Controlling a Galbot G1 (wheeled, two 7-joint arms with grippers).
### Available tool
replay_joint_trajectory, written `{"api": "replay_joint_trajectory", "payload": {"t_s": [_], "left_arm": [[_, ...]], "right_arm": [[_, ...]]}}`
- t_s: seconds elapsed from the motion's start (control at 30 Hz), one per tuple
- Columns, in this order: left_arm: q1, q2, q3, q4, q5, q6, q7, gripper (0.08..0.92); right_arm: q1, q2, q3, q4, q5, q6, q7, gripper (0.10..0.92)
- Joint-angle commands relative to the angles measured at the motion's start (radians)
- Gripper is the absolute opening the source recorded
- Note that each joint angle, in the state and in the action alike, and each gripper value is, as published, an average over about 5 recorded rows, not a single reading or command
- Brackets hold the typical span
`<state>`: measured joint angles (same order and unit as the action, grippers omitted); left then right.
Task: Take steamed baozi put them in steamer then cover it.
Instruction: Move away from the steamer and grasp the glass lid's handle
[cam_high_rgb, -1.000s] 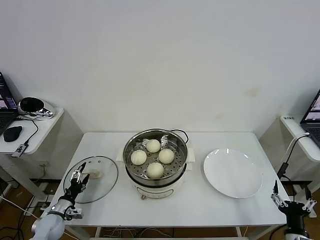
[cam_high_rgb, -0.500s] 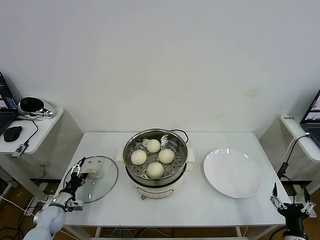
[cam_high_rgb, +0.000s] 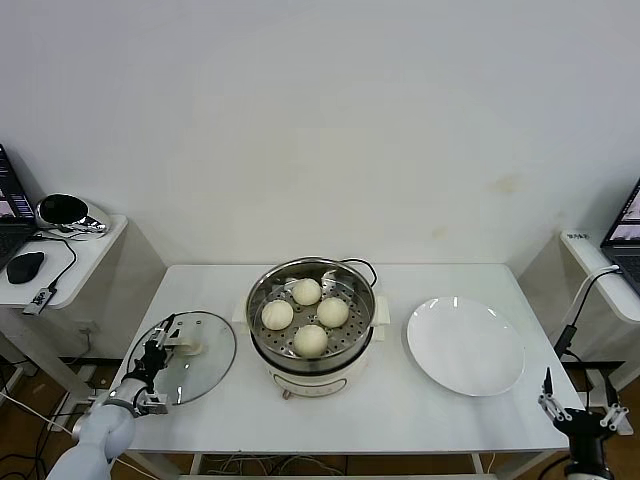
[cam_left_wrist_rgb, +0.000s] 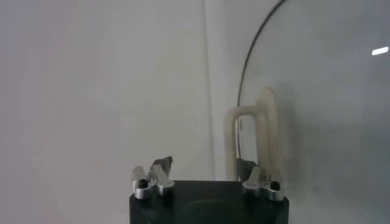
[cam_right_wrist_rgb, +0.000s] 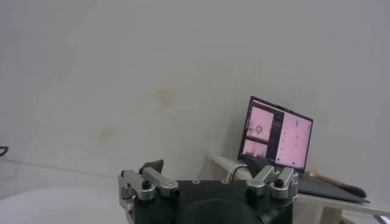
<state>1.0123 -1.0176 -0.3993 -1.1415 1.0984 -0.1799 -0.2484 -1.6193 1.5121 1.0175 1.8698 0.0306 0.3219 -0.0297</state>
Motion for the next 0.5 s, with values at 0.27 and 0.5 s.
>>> {"api": "replay_joint_trajectory", "payload": {"t_s": [0.27, 0.5], "left_arm": [[0.025, 0.006, -0.011, -0.008, -0.038, -0.014, -0.017, 0.316], [0.151, 0.072, -0.077, -0.237, -0.120, 0.052, 0.035, 0.155]], "right_arm": [[-0.003, -0.003, -0.003, 0.003, 0.000, 0.001, -0.005, 0.823], [0.005, -0.014, -0.021, 0.003, 0.001, 0.000, -0.006, 0.823]]}}
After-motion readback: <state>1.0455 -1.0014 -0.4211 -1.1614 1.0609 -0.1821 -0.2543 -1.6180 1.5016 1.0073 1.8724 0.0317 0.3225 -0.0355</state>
